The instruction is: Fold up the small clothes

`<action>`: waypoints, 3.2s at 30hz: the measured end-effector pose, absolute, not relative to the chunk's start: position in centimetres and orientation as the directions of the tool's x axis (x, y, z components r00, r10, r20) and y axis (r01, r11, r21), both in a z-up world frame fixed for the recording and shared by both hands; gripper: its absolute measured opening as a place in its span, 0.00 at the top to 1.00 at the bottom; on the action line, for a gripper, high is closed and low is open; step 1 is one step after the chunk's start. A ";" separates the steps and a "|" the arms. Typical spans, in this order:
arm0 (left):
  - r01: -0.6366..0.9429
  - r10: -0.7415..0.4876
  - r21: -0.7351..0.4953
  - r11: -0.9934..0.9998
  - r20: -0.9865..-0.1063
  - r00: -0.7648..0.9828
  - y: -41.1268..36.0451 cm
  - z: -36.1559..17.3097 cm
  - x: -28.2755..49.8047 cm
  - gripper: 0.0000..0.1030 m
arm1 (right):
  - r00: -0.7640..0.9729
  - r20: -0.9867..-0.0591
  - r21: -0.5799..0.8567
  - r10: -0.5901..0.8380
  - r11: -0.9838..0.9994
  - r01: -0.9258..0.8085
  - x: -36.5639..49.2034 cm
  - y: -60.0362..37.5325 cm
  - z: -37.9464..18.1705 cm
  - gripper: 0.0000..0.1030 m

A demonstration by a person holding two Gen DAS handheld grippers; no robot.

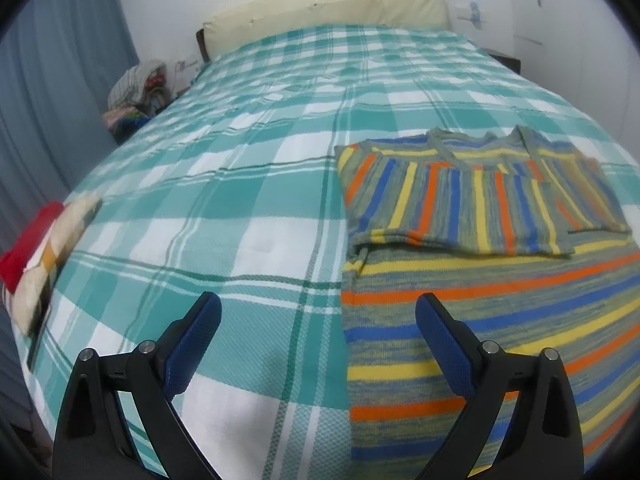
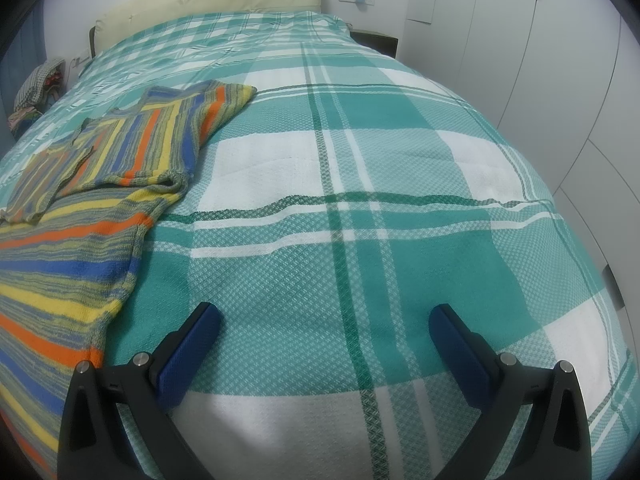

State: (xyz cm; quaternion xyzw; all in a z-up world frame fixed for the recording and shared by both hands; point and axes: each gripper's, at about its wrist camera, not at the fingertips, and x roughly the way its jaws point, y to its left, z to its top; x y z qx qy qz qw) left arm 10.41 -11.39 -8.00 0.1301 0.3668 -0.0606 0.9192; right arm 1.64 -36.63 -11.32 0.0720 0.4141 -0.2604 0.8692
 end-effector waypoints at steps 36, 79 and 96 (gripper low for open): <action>0.226 -0.008 0.243 0.943 -0.664 0.747 -12.5 -8.0 10.0 0.05 | 0.521 -0.757 -0.092 -0.393 0.855 0.511 1.7 -36.6 -11.3 0.00; 0.225 -0.013 0.203 0.953 -0.714 0.700 -7.4 -8.9 14.3 0.04 | 0.528 -0.757 -0.089 -0.384 0.862 0.500 1.7 -36.9 -11.6 0.00; 0.454 -0.286 -0.144 0.879 -0.922 0.261 2.7 -11.4 4.9 0.28 | 0.327 -0.908 0.291 0.261 0.955 0.048 -9.8 -28.9 -7.8 0.14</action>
